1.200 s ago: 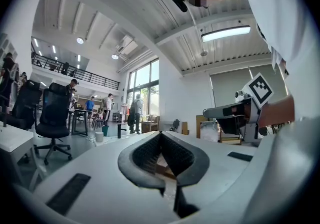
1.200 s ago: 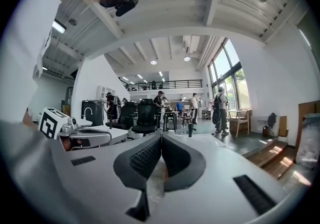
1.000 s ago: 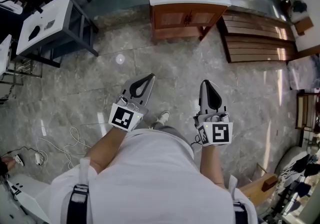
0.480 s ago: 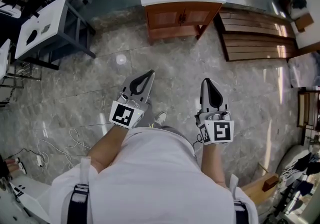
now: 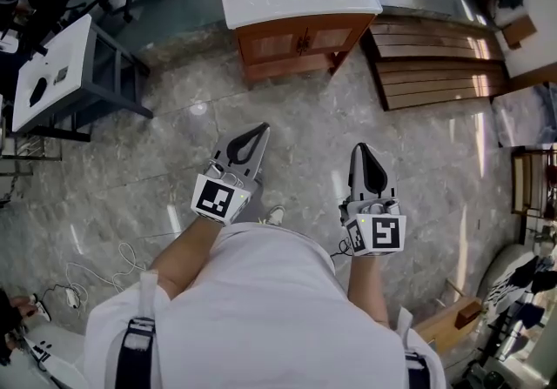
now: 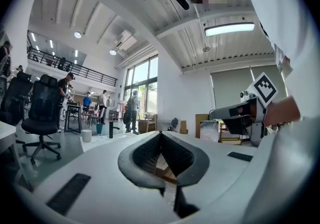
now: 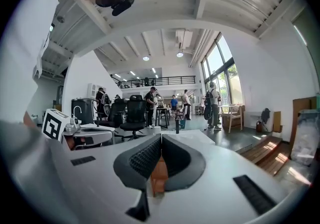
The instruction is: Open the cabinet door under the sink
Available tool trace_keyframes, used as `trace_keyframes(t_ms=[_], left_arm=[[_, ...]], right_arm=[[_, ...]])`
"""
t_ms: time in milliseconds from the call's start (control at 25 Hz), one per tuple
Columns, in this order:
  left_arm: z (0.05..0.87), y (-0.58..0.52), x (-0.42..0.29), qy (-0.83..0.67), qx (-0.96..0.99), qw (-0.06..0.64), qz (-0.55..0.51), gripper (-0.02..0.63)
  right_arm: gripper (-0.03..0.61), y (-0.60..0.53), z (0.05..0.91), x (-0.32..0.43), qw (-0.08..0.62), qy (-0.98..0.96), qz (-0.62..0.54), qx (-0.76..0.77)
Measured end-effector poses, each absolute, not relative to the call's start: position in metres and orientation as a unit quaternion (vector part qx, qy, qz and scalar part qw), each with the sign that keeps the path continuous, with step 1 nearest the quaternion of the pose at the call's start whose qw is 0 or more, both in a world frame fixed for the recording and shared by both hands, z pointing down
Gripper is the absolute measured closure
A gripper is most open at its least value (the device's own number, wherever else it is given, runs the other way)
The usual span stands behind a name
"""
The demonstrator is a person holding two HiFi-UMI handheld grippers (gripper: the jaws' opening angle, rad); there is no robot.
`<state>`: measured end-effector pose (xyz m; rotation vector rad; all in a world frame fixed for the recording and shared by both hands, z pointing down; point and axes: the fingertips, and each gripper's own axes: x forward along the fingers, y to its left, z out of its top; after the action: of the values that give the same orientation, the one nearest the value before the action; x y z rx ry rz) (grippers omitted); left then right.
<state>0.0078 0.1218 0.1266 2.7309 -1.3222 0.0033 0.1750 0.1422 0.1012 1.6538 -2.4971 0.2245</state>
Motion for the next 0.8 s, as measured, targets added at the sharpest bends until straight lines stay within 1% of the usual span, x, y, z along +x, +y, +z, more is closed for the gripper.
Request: trace_keyframes(t_ms=[280, 520, 800], left_arm=[[0.146, 0.018, -0.021, -0.427, 0.901, 0.074, 0.006, 0.597], [0.154, -0.072, -0.055, -0.413, 0.908, 0.074, 0.0, 0.595], [0.159, -0.126, -0.077, -0.395, 0.916, 0.074, 0.0, 0.597]], right_arm=[[0.548, 0.043, 0.105, 0.144, 0.086, -0.826, 0.074, 0.552], [0.547, -0.038, 0.1, 0.107, 0.099, -0.819, 0.066, 0.562], [0.547, -0.085, 0.086, 0.082, 0.103, -0.811, 0.049, 0.574]])
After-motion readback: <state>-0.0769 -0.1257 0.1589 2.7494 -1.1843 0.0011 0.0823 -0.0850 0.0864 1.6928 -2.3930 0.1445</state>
